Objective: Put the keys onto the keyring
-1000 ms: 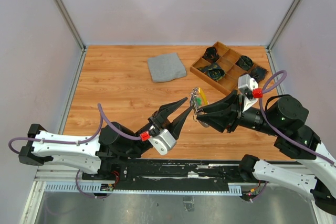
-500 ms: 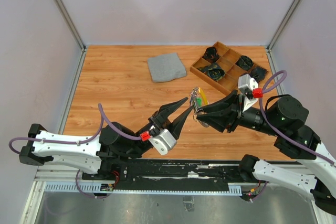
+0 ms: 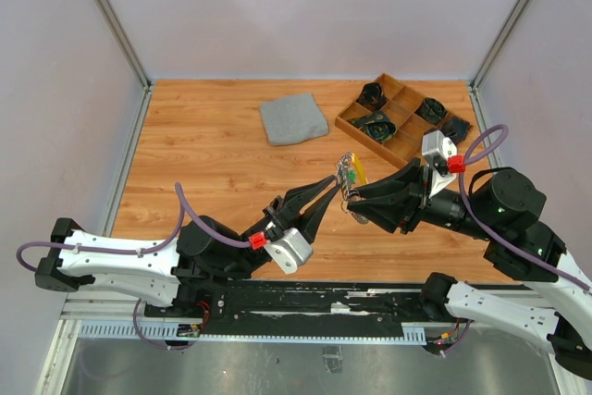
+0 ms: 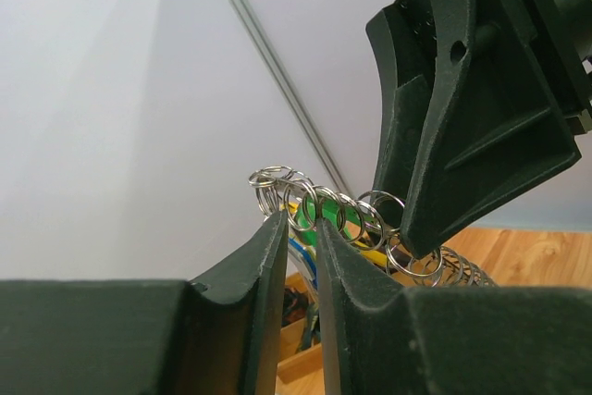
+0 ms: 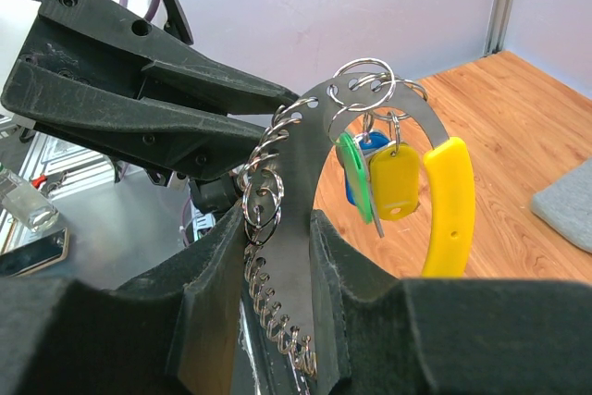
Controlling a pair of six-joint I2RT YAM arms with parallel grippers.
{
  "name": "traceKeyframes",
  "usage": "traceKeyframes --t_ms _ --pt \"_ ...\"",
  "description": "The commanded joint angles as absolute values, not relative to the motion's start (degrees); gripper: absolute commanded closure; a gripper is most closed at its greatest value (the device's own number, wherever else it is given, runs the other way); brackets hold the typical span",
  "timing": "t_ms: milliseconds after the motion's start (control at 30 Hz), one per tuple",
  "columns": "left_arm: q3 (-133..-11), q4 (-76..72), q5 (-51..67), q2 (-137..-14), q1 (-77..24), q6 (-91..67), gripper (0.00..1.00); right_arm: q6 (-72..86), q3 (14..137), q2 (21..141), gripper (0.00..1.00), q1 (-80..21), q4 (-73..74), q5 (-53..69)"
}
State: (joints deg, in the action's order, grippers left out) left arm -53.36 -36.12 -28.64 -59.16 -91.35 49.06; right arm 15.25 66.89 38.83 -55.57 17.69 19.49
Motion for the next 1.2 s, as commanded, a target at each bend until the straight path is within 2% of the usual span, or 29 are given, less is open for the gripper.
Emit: traceKeyframes --t_ms 0,567,1167 --pt "-54.6 -39.3 -29.2 -58.7 -91.8 49.3 0.76 16.0 66.5 38.1 0.94 -54.8 14.2 20.2" --pt "-53.9 -40.7 -27.6 -57.9 -92.1 49.4 0.78 15.9 66.2 38.6 0.93 -54.8 14.0 20.4" --pt "-54.2 -41.7 -28.5 -59.3 -92.2 51.0 0.72 16.3 65.9 38.7 0.93 -54.8 13.3 21.1"
